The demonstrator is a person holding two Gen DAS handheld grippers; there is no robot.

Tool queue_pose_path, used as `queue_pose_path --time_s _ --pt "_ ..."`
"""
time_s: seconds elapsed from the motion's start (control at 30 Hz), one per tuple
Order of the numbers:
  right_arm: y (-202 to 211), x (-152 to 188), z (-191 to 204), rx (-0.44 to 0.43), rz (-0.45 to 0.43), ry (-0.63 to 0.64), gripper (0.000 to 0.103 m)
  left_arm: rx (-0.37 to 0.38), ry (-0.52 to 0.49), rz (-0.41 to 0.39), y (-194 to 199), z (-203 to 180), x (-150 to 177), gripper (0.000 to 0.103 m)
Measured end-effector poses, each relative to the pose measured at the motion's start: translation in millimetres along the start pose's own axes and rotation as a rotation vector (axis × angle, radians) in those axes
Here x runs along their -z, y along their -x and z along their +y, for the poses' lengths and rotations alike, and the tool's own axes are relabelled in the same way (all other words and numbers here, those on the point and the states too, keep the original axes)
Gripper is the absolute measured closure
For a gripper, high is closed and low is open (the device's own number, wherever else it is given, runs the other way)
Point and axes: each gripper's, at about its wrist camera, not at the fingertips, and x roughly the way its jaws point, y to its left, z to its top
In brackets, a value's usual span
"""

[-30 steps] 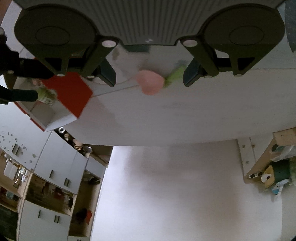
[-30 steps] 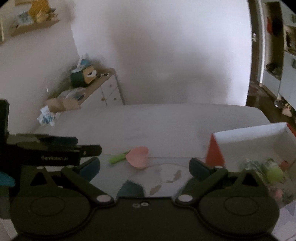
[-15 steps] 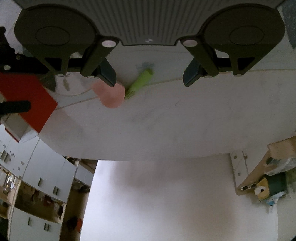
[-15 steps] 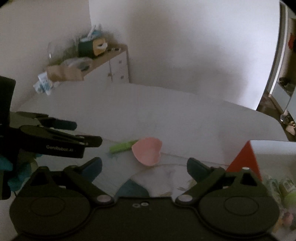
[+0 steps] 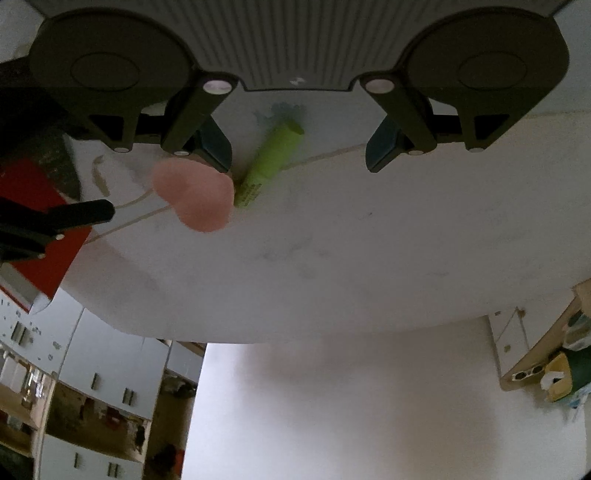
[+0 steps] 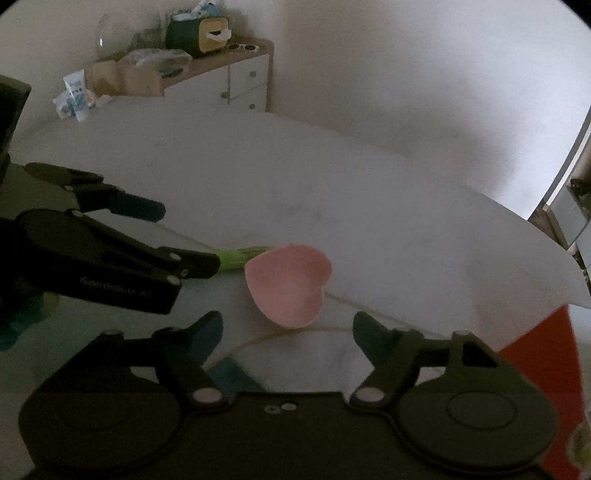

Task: Organize rigid objects
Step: 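Grasp the pink heart dish with the right tool while the left tool grasps the glue stick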

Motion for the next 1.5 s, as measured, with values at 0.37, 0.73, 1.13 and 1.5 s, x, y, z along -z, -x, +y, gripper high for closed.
queue_pose_path --time_s 0.37,0.73,1.13,1.5 --pt "-30.6 0.3 1.8 0.018 0.007 0.035 0.042 0.012 -0.046 0.005 -27.5 -2.3 5.5 0.025" --pt "-40.1 -4.6 0.6 0.017 -0.014 0.045 0.052 0.029 -0.122 -0.008 -32.5 -7.6 -0.6 0.059" --pt "-35.7 -3.3 2.8 0.041 -0.027 0.018 0.054 0.032 -0.079 0.033 -30.6 -10.8 -9.8 0.086" --pt "-8.8 -4.4 2.7 0.052 -0.057 -0.072 0.054 0.045 -0.001 0.052 -4.9 -13.7 -14.5 0.087"
